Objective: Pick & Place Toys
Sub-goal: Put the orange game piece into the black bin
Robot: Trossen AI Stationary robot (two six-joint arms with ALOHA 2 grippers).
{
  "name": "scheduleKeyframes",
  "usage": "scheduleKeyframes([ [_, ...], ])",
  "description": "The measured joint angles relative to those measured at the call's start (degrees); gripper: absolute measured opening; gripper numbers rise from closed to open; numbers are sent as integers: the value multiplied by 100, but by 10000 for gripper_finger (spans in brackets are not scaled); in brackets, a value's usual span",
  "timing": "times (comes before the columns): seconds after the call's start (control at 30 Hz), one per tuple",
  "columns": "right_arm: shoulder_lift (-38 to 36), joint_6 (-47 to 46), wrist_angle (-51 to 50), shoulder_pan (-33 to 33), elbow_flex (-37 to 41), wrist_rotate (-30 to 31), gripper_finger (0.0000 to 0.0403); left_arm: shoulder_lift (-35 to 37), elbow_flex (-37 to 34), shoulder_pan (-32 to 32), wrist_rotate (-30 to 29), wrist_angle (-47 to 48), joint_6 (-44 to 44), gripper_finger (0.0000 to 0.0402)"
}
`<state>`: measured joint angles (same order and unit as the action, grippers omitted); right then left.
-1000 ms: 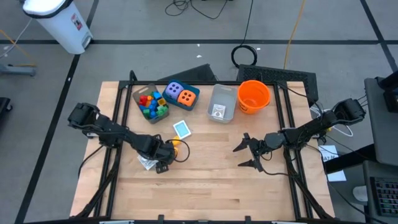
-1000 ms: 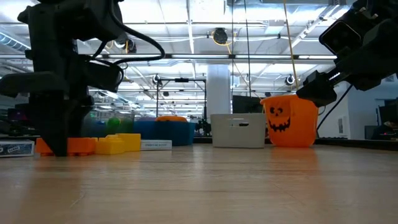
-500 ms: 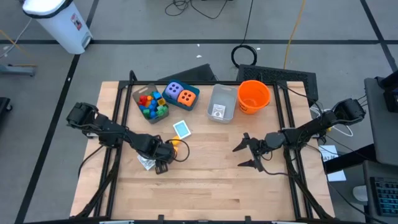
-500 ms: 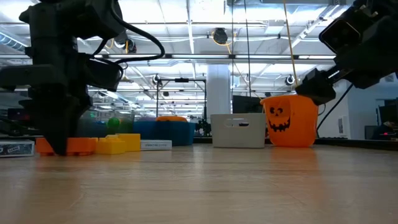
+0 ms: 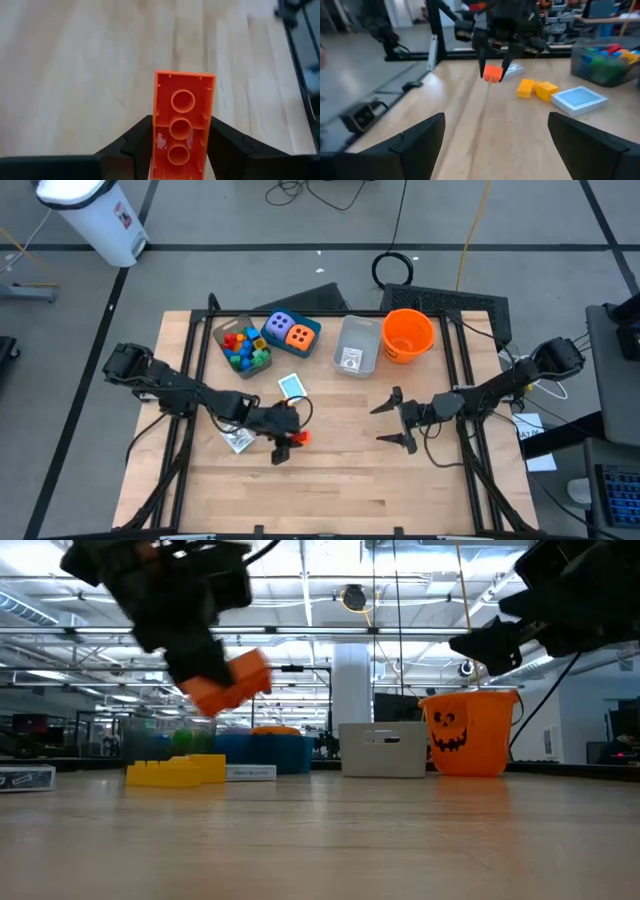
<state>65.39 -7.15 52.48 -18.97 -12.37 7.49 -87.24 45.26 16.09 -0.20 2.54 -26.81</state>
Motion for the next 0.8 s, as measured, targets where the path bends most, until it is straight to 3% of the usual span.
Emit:
scheduleKeyframes([
  [0.1,317,237,-2,-144,-213,296,348,-2,2,-165,-256,-404,260,156],
  [0.37,1450,381,15,-99,-1140,297,348,-249,41,-431,-458,-1410,928,152],
  [0.6,2293,342,1014,140,-1506,318,348,-704,499,-408,-643,-1448,1410,157],
  [0.8,2467,-67,1048,351,-1521,323,348,-1069,1018,-408,-748,-1487,1796,159],
])
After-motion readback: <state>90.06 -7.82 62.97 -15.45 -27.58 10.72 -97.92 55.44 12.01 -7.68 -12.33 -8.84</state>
